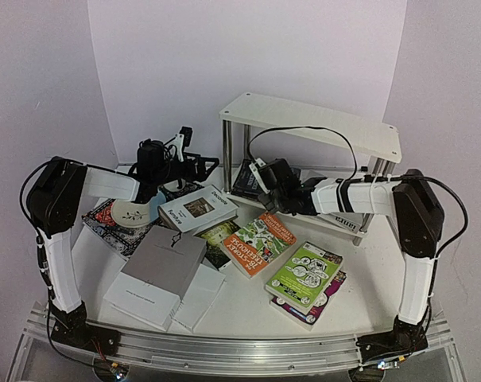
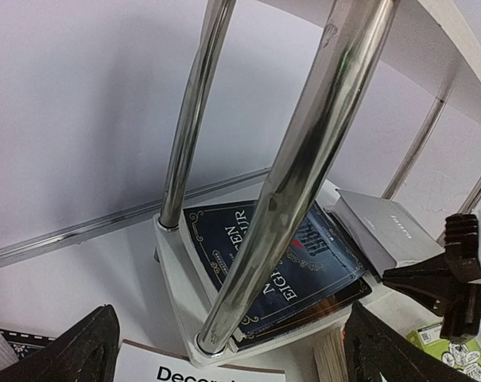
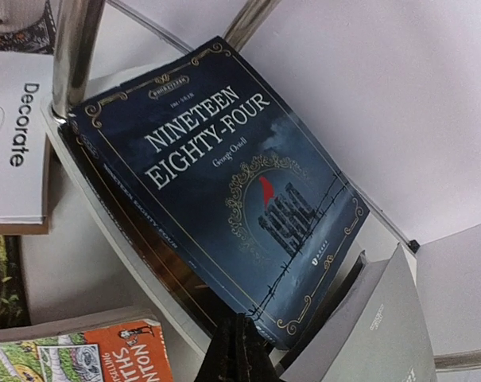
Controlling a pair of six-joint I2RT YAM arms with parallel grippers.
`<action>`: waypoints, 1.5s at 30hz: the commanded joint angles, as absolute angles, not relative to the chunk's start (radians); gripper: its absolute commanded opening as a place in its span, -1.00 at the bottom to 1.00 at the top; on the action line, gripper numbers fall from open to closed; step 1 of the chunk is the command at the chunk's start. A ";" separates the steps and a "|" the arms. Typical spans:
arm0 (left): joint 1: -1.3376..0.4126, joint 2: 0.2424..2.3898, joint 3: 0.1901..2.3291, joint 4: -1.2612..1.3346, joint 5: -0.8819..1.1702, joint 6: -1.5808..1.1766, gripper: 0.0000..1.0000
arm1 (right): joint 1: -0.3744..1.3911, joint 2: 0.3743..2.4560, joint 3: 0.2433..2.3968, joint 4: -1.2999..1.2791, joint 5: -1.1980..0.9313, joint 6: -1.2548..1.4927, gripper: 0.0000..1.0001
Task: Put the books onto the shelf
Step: Adjust the book on the shelf.
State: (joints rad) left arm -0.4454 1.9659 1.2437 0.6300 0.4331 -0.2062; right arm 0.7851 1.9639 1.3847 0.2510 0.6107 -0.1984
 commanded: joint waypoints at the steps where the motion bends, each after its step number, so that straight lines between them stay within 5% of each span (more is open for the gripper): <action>1: -0.445 1.971 1.293 0.667 0.457 -0.191 0.99 | 0.760 1.996 1.430 0.168 0.706 -0.213 -1.00; 45: -0.445 1.979 1.290 0.667 0.467 -0.206 0.99 | 0.719 2.188 1.662 -0.100 0.342 0.034 -1.00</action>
State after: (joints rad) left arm -0.4454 1.9671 1.2438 0.6300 0.4509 -0.2081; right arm 0.7094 2.1446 1.6204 -0.0605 0.3937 -0.0005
